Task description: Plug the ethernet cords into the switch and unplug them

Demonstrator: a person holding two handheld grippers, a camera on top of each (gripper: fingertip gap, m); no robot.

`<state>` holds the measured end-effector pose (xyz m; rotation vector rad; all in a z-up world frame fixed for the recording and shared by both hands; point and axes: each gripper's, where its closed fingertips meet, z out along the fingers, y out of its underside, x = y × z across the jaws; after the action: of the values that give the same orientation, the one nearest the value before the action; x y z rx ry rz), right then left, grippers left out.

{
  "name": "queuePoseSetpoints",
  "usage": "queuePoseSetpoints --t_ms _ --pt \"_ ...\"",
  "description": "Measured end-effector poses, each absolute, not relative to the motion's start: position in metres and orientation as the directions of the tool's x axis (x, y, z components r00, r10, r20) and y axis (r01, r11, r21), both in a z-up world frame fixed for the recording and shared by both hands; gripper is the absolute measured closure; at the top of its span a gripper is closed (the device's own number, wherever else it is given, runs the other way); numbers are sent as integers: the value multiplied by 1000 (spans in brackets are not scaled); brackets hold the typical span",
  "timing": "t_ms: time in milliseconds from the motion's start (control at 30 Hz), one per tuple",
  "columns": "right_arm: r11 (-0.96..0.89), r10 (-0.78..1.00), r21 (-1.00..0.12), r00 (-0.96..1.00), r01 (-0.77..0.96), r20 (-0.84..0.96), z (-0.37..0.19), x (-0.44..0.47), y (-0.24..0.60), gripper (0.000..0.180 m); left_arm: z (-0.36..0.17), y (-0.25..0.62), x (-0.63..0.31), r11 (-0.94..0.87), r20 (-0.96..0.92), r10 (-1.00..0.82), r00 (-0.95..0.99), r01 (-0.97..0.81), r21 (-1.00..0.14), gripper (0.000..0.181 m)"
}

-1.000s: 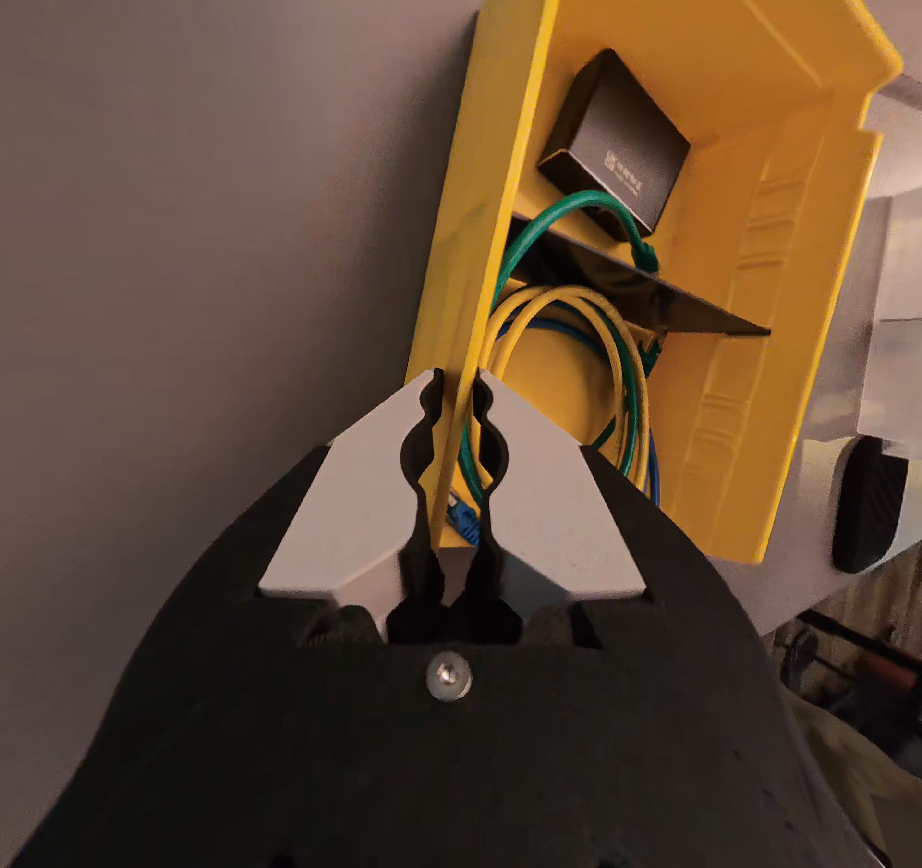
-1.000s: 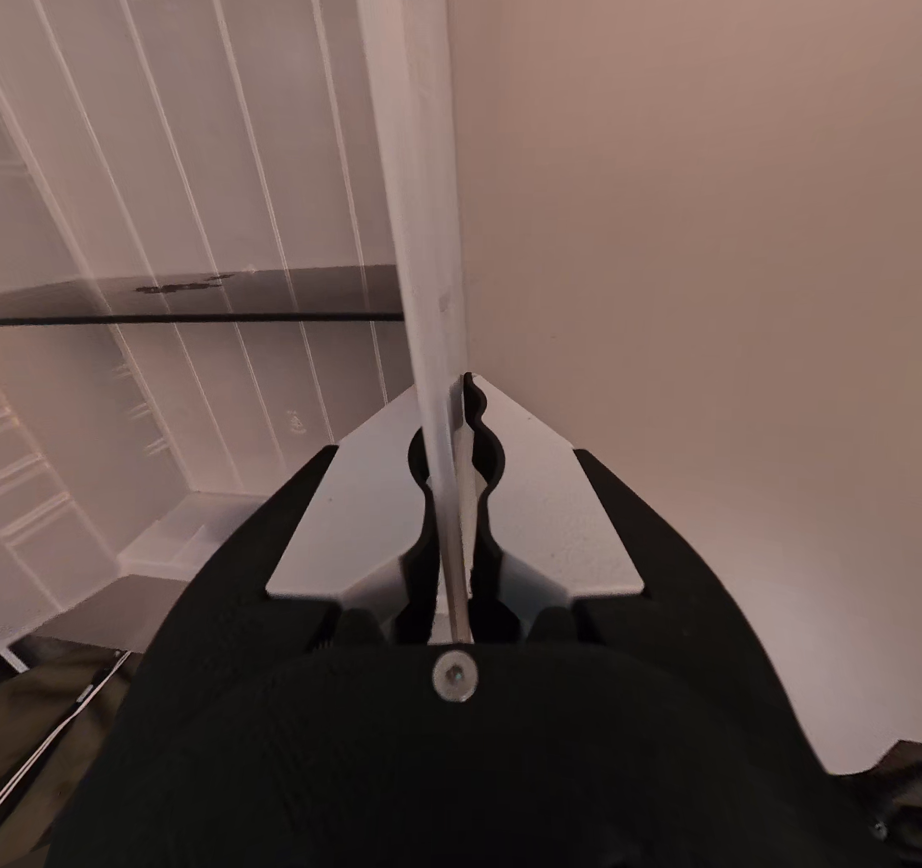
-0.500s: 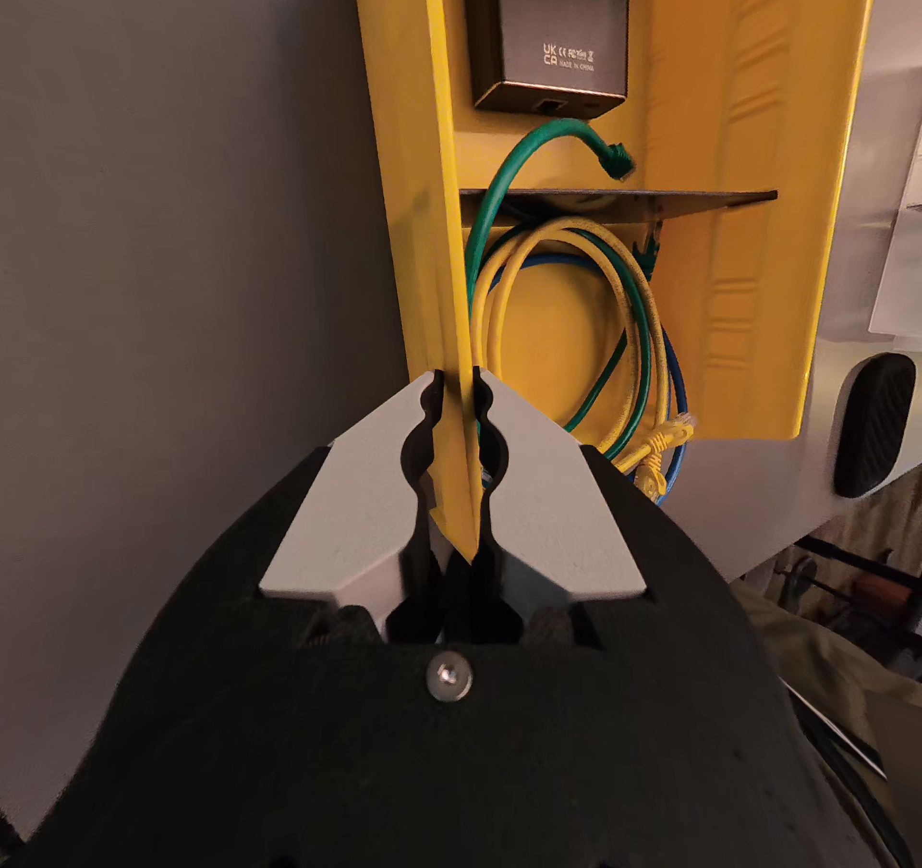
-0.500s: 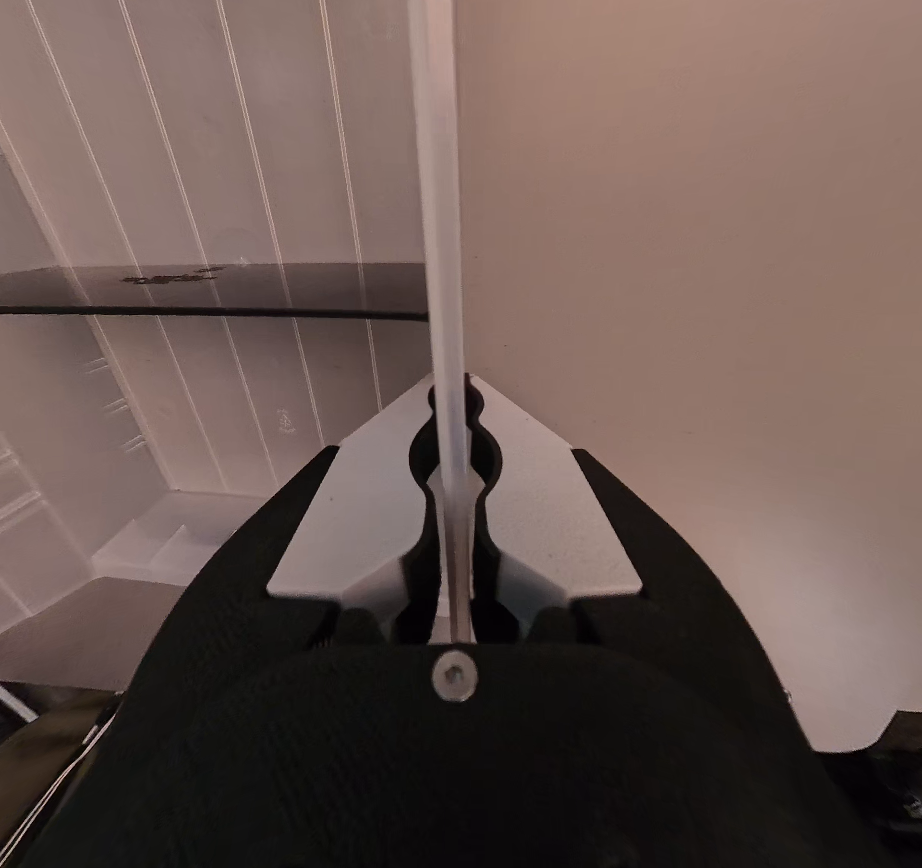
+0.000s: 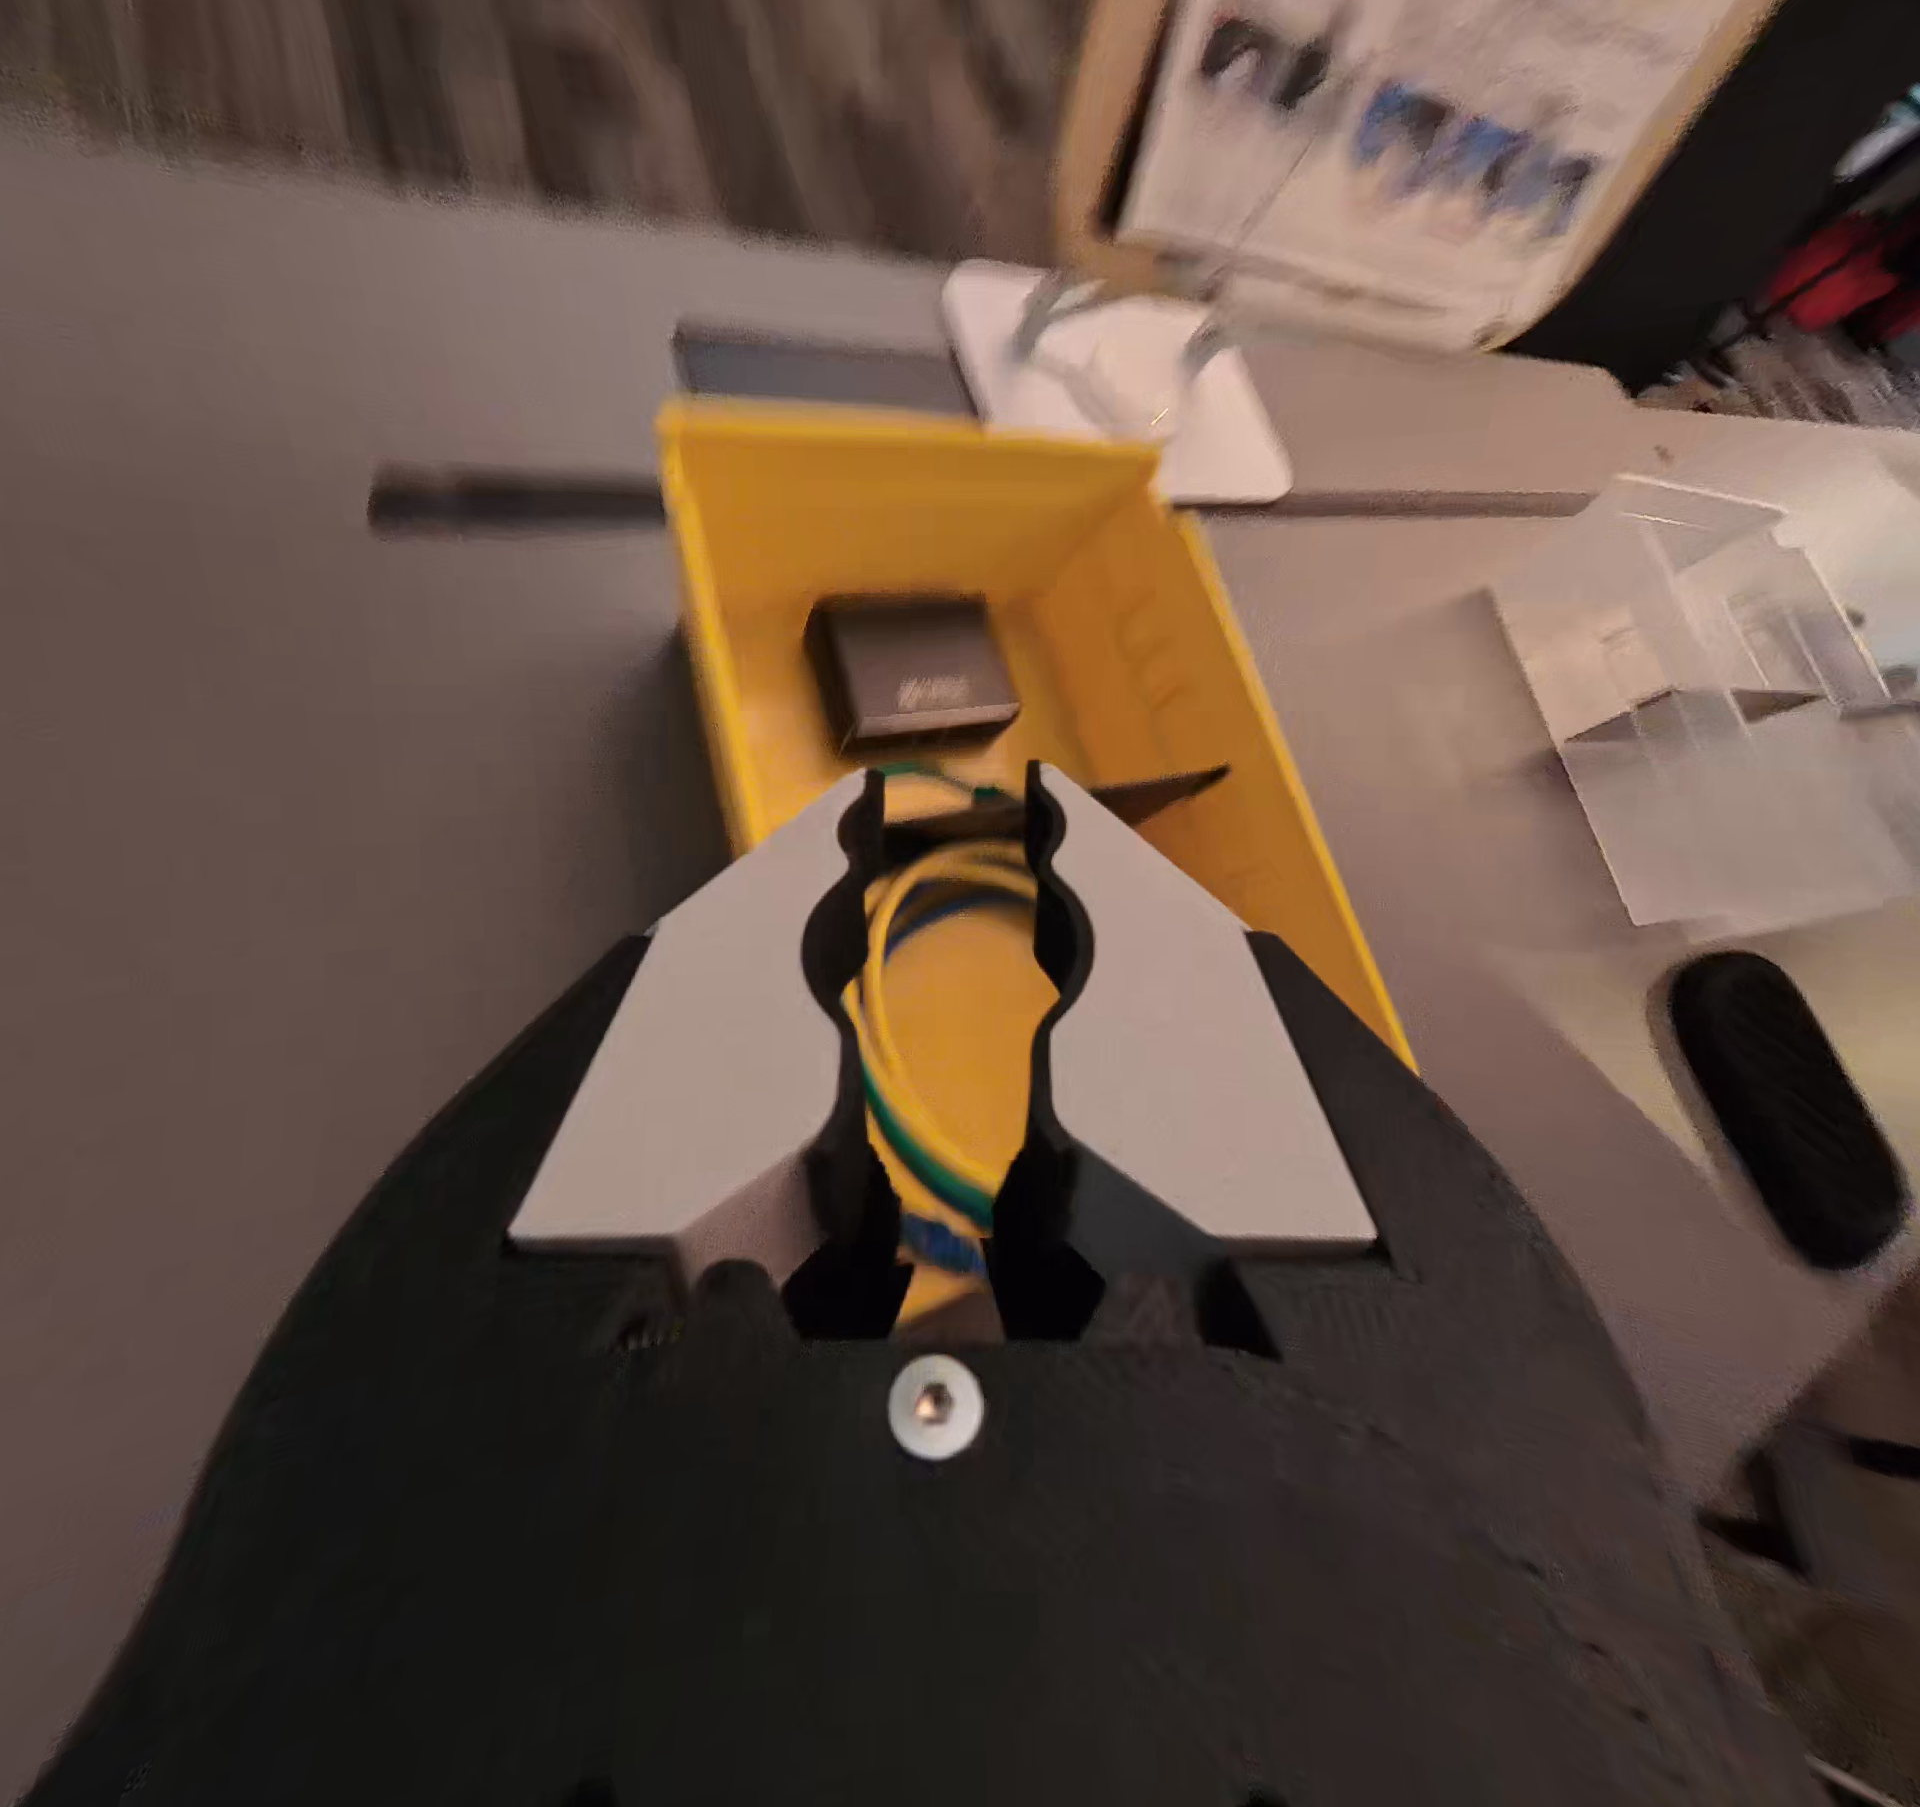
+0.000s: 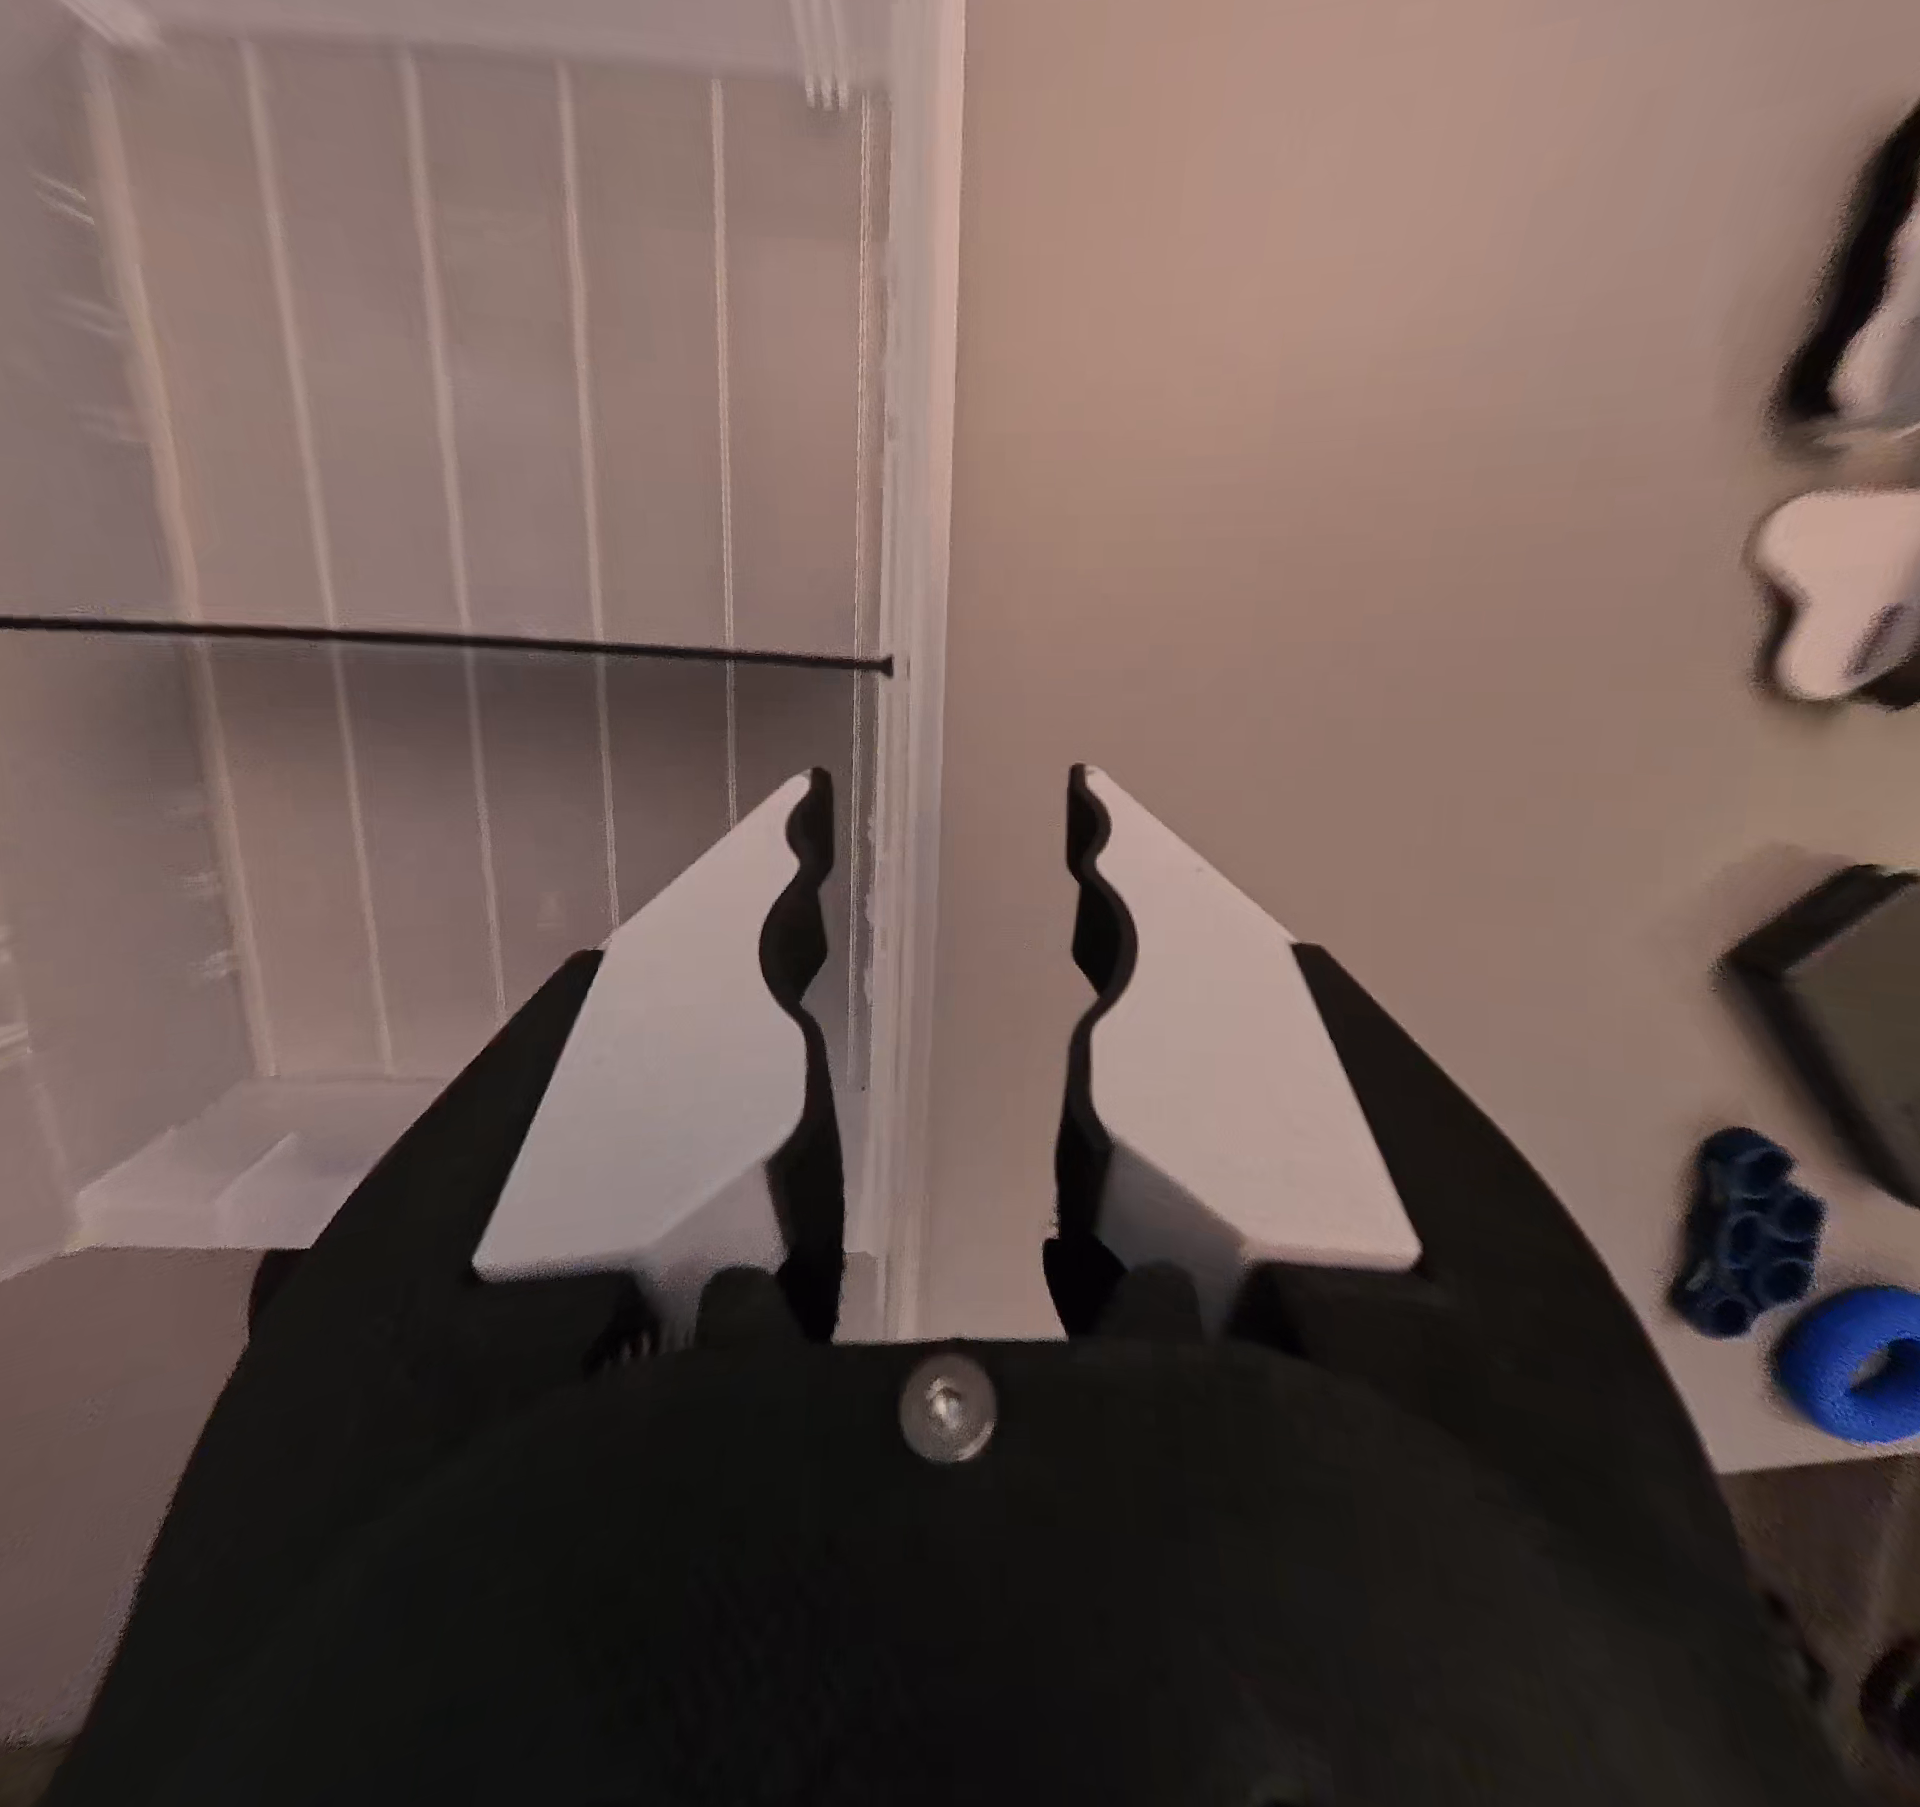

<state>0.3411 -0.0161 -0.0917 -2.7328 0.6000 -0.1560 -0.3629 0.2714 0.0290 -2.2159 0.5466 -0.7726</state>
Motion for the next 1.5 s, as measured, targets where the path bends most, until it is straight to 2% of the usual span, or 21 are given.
queuePoseSetpoints --t_ms 100,133,200,267,333,467,600,733,800,900,933,1000,1067,1133,1233,1500 --pt "-765 -378 -590 922 -258 87 -33 339 12 133 62 268 -320 -402 163 -755 635 -252 -880 142" --pt "-694 -333 -700 937 -168 106 -5 330 28 132 61 270 -310 -348 91 -771 630 -297 -889 133" --pt "-460 -236 -887 957 41 166 60 300 57 125 48 277 -297 -305 -23 -766 643 -396 -866 131" --pt "-207 -174 -962 960 181 218 116 262 69 120 30 281 -280 -314 -54 -782 621 -468 -826 124" --pt "-49 -114 -974 968 221 225 153 227 75 118 11 290 -268 -345 -70 -778 624 -518 -783 125" --pt "85 23 -970 973 227 230 186 175 90 112 -25 305 -250 -364 -141 -776 615 -618 -697 127" --pt "150 78 -958 963 246 259 182 150 99 114 -53 308 -238 -443 -90 -772 629 -634 -634 120" --pt "57 105 -960 954 275 280 162 155 112 112 -65 312 -236 -467 -118 -763 635 -669 -578 104" --pt "58 142 -964 954 259 265 157 158 114 112 -72 318 -236 -368 -221 -828 516 -795 -482 93" --pt "57 208 -979 956 198 206 149 162 117 113 -84 324 -229 -125 -291 -935 202 -957 -261 95" --pt "55 213 -982 959 182 190 147 164 118 113 -88 323 -226 -58 -277 -954 114 -978 -203 96" --pt "52 223 -984 958 171 179 146 166 119 113 -97 324 -223 71 -290 -956 -43 -993 -90 110" --pt "69 225 -982 956 177 189 148 166 118 114 -112 326 -229 174 -279 -945 -173 -984 23 110" --pt "84 232 -982 955 170 186 151 166 117 115 -126 332 -240 197 -246 -945 -218 -975 108 100" --pt "80 221 -982 958 169 183 151 171 115 115 -139 341 -246 210 -227 -944 -239 -967 143 92" --pt "81 246 -986 956 145 161 150 169 118 118 -156 346 -245 155 -153 -974 -166 -985 82 99"
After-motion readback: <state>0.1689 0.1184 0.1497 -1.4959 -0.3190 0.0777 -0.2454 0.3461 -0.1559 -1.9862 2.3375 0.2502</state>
